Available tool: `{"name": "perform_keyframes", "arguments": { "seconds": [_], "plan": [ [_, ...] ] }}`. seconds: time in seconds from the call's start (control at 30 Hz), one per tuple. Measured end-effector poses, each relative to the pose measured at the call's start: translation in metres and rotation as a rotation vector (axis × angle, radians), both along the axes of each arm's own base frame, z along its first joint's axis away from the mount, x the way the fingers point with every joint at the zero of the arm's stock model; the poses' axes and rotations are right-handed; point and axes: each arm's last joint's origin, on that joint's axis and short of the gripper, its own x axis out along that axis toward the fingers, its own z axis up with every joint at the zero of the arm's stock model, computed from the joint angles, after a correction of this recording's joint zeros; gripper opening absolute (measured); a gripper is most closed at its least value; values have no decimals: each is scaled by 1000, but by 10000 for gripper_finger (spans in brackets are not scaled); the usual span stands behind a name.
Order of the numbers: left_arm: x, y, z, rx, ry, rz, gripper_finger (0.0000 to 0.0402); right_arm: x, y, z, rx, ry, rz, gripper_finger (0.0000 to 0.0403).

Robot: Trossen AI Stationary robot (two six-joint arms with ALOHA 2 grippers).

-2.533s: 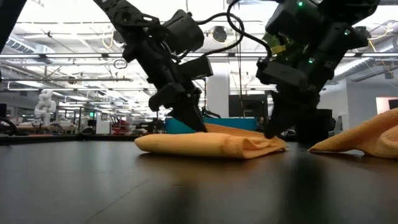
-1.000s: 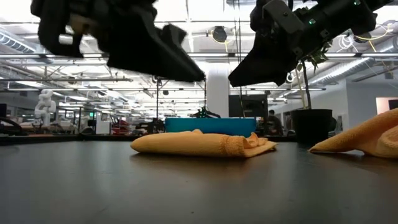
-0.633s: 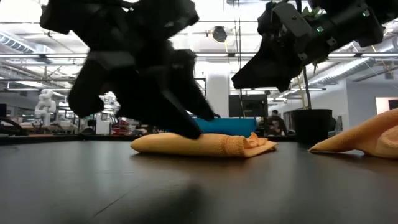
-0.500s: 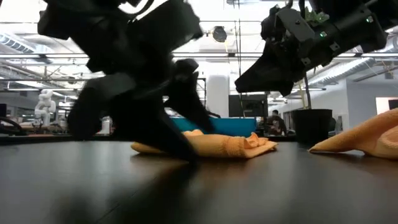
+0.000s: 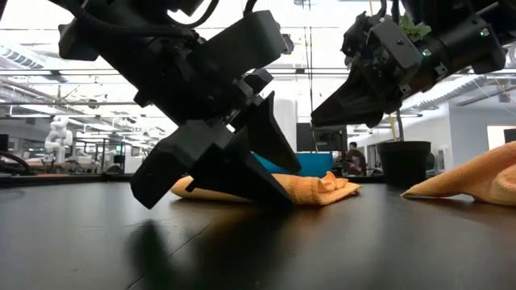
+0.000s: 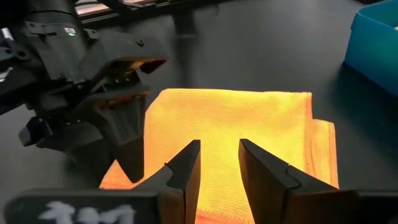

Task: Fold microfiber towels
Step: Stack the left orange microfiber towel on top of the blue microfiber towel in the bin

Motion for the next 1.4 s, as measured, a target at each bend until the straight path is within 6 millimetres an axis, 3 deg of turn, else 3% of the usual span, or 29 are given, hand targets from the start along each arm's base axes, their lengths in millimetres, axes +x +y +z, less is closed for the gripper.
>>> {"name": "perform_keyframes", "arguments": {
  "seconds": [0.27, 0.67, 0.83, 1.03, 1.2, 1.4],
  "plan": [
    [1, 6, -2, -12, 21, 10, 157, 1, 1, 1, -44, -8, 35, 103],
    [3, 8, -1, -43, 39, -72, 12, -3, 16, 0, -298, 33, 309, 101],
    [-2, 14, 18, -107, 61, -76, 10, -4, 18, 0, -261, 30, 334, 109],
    [-10, 23, 61, -166, 29, -75, 7, -4, 23, 3, -308, -3, 391, 166],
    [-13, 34, 72, -163, 33, -50, 5, 0, 26, -2, -328, -29, 401, 231],
    [-11, 42, 71, -161, 36, -29, 4, 8, 29, -29, -347, 9, 415, 277]
  ]
}}
